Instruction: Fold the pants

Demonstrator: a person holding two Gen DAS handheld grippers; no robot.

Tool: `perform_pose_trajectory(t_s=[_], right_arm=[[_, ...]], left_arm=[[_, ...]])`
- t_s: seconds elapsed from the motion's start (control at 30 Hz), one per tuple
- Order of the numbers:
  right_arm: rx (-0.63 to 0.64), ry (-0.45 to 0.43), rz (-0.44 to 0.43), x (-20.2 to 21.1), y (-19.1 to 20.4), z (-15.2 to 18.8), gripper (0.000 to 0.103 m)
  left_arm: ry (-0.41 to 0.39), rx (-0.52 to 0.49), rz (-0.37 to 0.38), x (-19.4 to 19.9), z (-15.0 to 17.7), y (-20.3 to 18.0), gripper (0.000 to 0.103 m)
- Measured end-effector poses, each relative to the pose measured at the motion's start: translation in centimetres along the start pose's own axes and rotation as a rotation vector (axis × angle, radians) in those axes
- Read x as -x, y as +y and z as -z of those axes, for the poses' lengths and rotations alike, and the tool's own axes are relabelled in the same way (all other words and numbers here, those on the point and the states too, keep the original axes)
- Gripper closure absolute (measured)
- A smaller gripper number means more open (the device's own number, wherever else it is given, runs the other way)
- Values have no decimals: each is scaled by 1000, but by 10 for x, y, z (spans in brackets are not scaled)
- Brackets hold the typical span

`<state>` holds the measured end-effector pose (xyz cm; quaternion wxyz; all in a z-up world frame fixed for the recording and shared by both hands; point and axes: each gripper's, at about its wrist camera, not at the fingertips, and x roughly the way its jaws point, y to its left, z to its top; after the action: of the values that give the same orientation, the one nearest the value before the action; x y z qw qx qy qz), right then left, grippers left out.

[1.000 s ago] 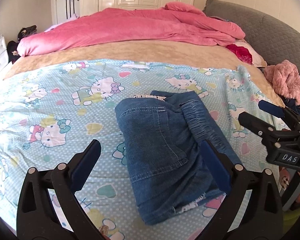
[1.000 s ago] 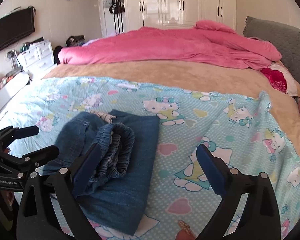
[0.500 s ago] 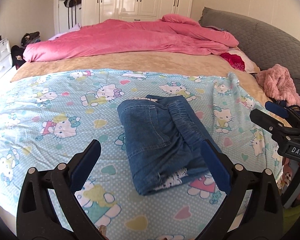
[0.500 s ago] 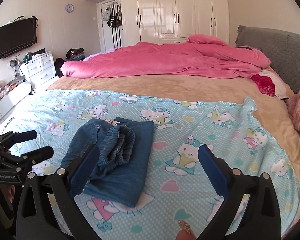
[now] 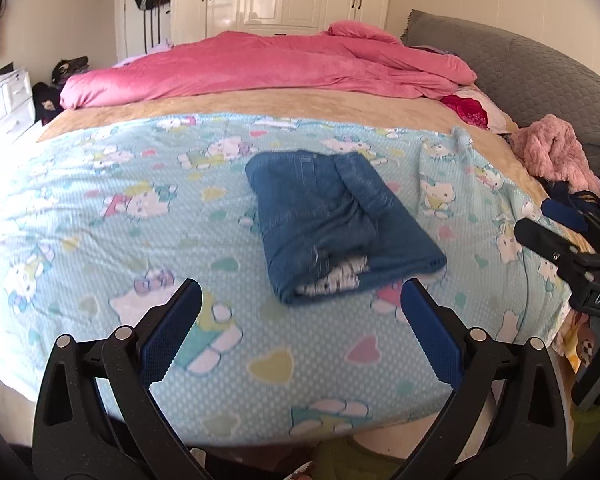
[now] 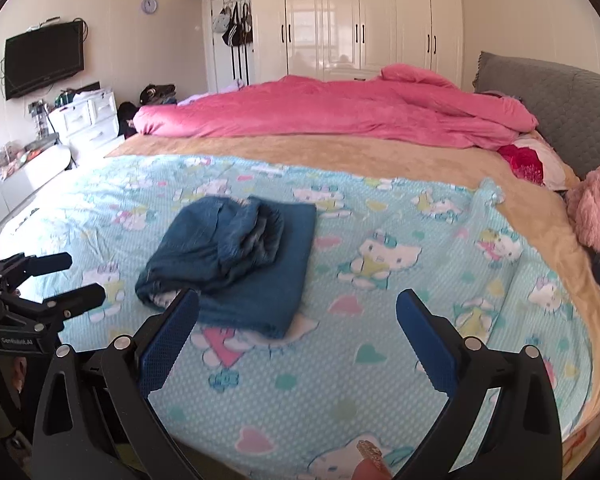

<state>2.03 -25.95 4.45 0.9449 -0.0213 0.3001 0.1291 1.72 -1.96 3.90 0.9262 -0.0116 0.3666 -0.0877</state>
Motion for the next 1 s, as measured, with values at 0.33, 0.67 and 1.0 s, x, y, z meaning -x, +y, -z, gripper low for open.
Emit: perform_pose_trajectory(t_s=[0.33,0.67,1.0], right_arm=[[-42,95,-15,-19,4,29,5],[-44,92,-14,-19,1,27,5],[-39,94,-12,-19,0,28,5]], left_arm=[[60,25,-13,-9,29,5,9],[63,29,-31,-9,30,6,9],[63,31,-41,-8,28,7,9]])
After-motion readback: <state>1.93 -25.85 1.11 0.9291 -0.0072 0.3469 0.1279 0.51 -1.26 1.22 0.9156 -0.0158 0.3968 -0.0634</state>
